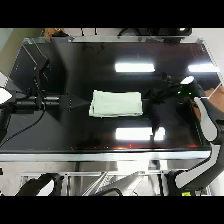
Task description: Fold the shirts.
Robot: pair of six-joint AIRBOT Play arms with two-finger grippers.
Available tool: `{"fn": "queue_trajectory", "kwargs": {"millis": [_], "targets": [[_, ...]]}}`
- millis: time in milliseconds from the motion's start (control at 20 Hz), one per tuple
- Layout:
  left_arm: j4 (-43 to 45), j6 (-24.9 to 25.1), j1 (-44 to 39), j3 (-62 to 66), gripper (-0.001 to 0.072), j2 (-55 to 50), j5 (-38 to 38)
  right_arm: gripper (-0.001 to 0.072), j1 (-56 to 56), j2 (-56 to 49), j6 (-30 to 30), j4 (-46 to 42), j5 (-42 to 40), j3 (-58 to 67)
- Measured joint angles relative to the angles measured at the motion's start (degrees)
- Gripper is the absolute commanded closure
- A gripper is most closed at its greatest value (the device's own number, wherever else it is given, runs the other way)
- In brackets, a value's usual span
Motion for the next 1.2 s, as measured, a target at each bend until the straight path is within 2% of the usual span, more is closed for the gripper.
{"fn": "queue_trajectory", "kwargs": {"millis": [250,300,350,400,550,750,900,1200], "targets": [[0.0,0.0,0.0,-2.7,0.0695,0.7,0.4,0.0212,3.5,-4.9,-3.0,5.0,-2.8,-1.6],[0.0,0.0,0.0,-2.9,0.0695,0.7,0.5,0.038,4.1,-5.7,-3.7,6.9,-3.3,-1.7],[0.0,0.1,0.0,-3.1,0.0695,0.7,0.5,0.0649,4.5,-6.4,-4.6,7.7,-4.0,-1.8],[0.0,0.0,0.0,-3.2,0.0695,0.8,0.6,0.0693,4.8,-6.9,-5.5,8.2,-4.6,-1.9],[0.0,0.0,0.0,-3.3,0.0695,0.8,0.6,0.0694,4.4,-5.9,-8.2,12.9,-5.0,-0.5],[0.0,0.1,0.0,-3.4,0.0695,0.8,0.6,0.0694,-0.7,0.3,-8.5,16.0,-4.6,7.6],[0.0,0.1,0.0,-3.4,0.0695,0.8,0.6,0.0695,-8.2,4.5,-4.3,17.0,-5.1,16.9],[0.0,0.2,0.0,-3.4,0.0695,0.8,0.6,0.0694,-27.9,7.5,8.6,17.5,-4.5,30.4]]}}
